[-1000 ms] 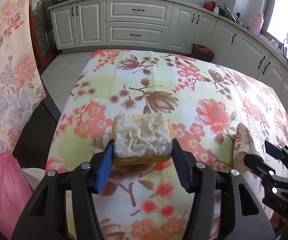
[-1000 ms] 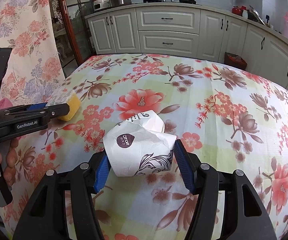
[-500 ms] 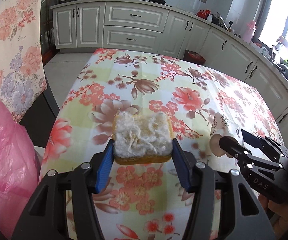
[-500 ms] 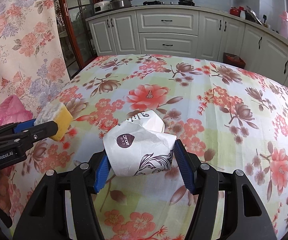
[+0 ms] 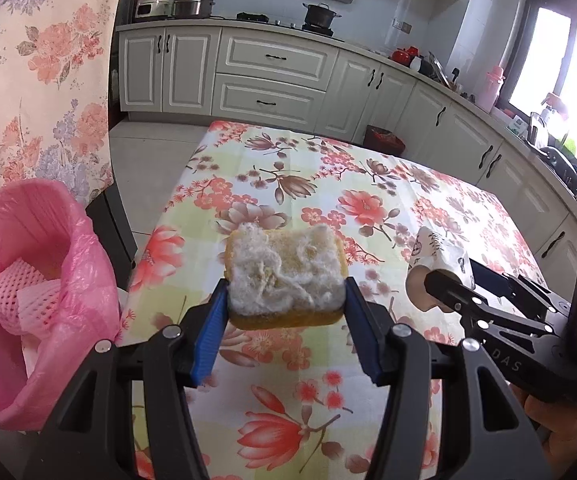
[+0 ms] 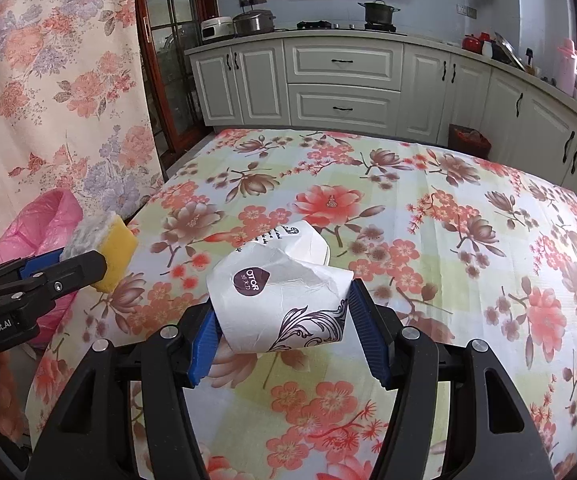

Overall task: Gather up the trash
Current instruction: 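Carry the sponge with the left gripper while the right gripper carries the paper cup to the wastebasket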

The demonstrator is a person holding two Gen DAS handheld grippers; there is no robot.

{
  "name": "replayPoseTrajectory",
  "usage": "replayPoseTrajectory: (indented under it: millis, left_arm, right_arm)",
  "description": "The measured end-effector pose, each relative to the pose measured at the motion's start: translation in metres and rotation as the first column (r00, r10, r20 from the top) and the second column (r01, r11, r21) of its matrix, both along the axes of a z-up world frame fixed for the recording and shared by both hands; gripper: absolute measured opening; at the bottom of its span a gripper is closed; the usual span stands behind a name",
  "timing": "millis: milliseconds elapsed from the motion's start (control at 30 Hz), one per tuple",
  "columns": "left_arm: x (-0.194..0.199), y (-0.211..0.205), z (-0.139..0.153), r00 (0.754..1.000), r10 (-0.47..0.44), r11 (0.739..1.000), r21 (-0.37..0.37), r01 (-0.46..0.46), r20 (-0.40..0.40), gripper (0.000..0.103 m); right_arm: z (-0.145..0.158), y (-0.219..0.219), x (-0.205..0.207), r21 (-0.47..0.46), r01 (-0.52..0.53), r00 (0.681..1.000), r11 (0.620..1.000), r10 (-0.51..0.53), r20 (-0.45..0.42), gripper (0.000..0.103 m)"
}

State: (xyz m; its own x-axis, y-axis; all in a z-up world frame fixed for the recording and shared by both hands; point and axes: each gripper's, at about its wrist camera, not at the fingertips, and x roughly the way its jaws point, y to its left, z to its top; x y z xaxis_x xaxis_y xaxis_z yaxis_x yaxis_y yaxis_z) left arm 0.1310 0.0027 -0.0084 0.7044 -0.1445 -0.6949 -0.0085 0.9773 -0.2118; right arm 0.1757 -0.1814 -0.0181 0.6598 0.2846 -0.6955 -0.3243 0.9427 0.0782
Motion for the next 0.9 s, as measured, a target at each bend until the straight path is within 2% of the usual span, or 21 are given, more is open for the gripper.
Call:
replayPoseTrajectory:
  millis: [400,900]
  left_arm:
    - [-0.041,0.029,0.032,0.997,0.034,0.999,-0.004,-0.034,0.068,0.054]
    - [-0.085,0.087,0.060,0.984,0.143,0.989,0.028,-0.147,0.110,0.054]
  right_arm:
    - [0.025,0.023,-0.032,0.001,-0.022,0.999,1.000,0.022,0.030,0.058]
    - [0.051,0.047,-0.049,0.014,-0.068,0.997,0.998,0.067,0.047,0.058]
